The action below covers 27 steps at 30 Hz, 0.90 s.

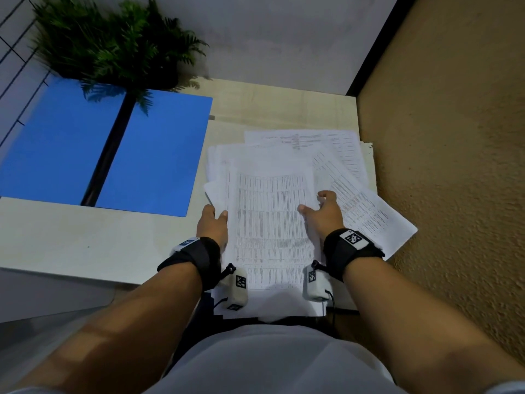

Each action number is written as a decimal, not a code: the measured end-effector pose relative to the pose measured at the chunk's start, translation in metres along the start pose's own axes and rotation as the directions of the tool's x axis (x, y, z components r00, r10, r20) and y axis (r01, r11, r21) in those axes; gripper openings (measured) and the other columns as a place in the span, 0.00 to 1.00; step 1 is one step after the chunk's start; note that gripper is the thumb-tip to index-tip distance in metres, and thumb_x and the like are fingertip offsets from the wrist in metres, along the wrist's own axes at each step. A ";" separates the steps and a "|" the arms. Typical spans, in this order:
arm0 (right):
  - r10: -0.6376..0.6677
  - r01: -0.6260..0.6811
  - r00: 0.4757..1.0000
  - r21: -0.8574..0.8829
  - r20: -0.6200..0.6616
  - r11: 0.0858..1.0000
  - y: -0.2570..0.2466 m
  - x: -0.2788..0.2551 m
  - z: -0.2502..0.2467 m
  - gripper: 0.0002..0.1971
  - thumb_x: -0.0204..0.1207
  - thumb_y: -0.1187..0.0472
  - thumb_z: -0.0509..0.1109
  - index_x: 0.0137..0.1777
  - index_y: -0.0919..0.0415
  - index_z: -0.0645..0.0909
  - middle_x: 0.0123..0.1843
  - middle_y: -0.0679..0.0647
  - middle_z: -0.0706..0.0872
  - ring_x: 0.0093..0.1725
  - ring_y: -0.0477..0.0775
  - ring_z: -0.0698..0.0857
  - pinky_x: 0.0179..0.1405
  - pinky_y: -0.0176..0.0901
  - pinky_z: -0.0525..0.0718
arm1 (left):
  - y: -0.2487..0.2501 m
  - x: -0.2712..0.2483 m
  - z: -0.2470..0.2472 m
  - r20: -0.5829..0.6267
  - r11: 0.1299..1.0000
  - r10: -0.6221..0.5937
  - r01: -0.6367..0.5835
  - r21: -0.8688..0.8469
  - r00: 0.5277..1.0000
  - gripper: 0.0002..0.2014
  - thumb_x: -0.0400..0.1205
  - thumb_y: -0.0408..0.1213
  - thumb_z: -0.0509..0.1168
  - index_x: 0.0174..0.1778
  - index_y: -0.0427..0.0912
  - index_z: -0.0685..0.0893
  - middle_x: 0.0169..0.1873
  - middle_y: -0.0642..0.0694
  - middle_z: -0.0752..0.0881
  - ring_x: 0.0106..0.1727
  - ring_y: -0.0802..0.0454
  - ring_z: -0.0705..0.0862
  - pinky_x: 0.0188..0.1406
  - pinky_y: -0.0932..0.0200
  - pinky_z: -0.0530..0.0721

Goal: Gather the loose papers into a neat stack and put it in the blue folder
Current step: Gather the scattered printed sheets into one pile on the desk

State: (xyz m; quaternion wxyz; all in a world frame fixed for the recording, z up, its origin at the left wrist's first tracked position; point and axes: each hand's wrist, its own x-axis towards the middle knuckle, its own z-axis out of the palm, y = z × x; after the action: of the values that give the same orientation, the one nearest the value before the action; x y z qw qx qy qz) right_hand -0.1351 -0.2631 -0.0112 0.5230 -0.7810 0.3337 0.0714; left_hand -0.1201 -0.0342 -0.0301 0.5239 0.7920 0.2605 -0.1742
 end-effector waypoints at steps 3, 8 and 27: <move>0.040 -0.044 0.995 0.048 0.088 0.998 -0.003 0.001 -0.001 0.25 0.79 0.63 0.74 0.75 0.62 0.75 0.72 0.55 0.82 0.73 0.62 0.79 0.72 0.54 0.78 | 0.004 0.001 0.001 -0.041 1.000 0.008 -0.007 0.018 0.999 0.13 0.91 0.43 0.48 0.54 0.38 0.72 0.47 0.41 0.77 0.48 0.44 0.75 0.51 0.56 0.70; 0.116 -0.108 0.984 0.058 -0.139 0.992 0.000 0.013 -0.004 0.17 0.82 0.69 0.67 0.70 0.63 0.77 0.69 0.54 0.80 0.72 0.58 0.76 0.68 0.48 0.77 | -0.001 0.010 0.003 -0.023 0.997 -0.010 0.008 -0.077 1.000 0.13 0.90 0.42 0.50 0.55 0.39 0.77 0.46 0.43 0.78 0.49 0.45 0.75 0.53 0.57 0.70; 0.245 -0.245 0.960 0.019 -0.138 0.969 0.012 -0.002 -0.012 0.18 0.87 0.63 0.60 0.73 0.72 0.73 0.70 0.64 0.79 0.70 0.65 0.78 0.57 0.43 0.72 | 0.005 0.006 -0.002 0.031 0.990 0.013 -0.017 0.139 0.999 0.14 0.92 0.41 0.47 0.58 0.36 0.73 0.51 0.39 0.77 0.53 0.39 0.77 0.51 0.56 0.69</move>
State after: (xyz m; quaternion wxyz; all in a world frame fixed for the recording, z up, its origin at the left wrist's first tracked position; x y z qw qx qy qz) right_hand -0.1466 -0.2751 -0.0137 0.4862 -0.7362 0.4638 0.0805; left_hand -0.1124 -0.0323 -0.0286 0.4725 0.8259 0.2338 -0.1996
